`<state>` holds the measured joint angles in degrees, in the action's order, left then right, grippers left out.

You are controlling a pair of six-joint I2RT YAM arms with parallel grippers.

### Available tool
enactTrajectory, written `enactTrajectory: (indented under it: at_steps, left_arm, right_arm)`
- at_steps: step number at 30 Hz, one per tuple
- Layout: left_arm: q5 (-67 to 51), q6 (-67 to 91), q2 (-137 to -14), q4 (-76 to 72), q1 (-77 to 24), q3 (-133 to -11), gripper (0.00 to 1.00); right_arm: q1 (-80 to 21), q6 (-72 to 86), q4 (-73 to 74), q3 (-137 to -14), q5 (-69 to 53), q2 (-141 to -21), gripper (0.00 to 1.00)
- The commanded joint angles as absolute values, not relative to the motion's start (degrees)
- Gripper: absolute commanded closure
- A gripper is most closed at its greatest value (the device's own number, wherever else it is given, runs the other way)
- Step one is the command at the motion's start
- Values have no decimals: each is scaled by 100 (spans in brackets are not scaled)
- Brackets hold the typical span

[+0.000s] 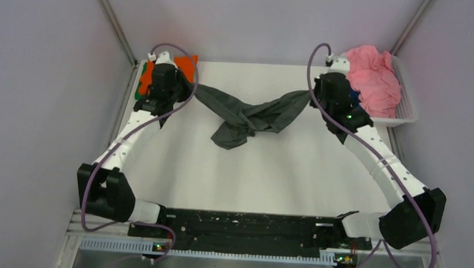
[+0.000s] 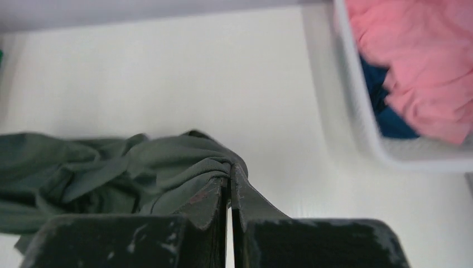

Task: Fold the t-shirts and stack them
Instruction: Flatten out the tshirt

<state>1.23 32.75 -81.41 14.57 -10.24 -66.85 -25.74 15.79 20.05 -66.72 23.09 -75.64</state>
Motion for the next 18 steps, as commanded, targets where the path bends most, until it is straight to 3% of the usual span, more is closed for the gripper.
enactTrajectory:
  at_steps: [1,10,18]
  left_arm:
    - [628,3156,-7434,624,-1037,-7379,100]
    - [1864,2366,-6104,392,-1037,-8060,100]
    - [1426,1941,-4851,91,-1037,-8085,100]
  right_arm:
    - [-2266,497,1306,-7637,2493,-7241,100]
    - [-2215,-960,771,-8590,2870,-6471,100]
    - [-2219,-1196,1213,-9222,1577,-5476,100]
